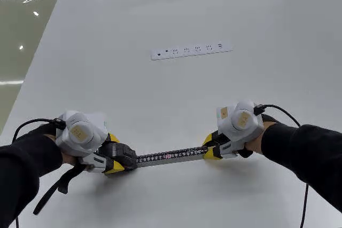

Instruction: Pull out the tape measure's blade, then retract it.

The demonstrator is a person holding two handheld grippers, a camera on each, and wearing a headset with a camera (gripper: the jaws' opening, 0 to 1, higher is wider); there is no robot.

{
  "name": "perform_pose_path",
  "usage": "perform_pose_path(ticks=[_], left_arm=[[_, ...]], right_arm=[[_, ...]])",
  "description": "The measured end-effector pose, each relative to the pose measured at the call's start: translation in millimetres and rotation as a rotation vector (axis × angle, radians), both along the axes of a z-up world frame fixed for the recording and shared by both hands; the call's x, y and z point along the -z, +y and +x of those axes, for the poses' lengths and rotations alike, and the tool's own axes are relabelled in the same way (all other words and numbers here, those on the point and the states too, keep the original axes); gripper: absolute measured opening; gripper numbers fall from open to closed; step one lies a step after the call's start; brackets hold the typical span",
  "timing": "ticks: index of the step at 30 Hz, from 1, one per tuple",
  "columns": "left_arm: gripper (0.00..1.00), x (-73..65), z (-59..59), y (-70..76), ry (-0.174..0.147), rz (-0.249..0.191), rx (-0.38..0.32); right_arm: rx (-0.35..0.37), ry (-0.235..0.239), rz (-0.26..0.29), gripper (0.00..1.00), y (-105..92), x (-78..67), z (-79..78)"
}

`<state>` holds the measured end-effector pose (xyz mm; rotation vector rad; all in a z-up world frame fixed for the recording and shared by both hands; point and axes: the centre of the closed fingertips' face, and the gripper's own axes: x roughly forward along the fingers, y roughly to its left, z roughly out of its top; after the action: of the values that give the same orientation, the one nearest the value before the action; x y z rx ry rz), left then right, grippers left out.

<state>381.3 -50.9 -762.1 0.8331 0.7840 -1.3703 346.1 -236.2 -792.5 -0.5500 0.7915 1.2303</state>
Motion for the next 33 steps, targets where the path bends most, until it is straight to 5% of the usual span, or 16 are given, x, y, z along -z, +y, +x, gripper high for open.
perform_pose_path(ticks=[33], left_arm=[[0.31,-0.3,-0.2,0.1,0.000,-0.002,-0.004]], right_arm=[[0.015,0.003,-0.008,0.08,-15.1,-0.7,-2.0]])
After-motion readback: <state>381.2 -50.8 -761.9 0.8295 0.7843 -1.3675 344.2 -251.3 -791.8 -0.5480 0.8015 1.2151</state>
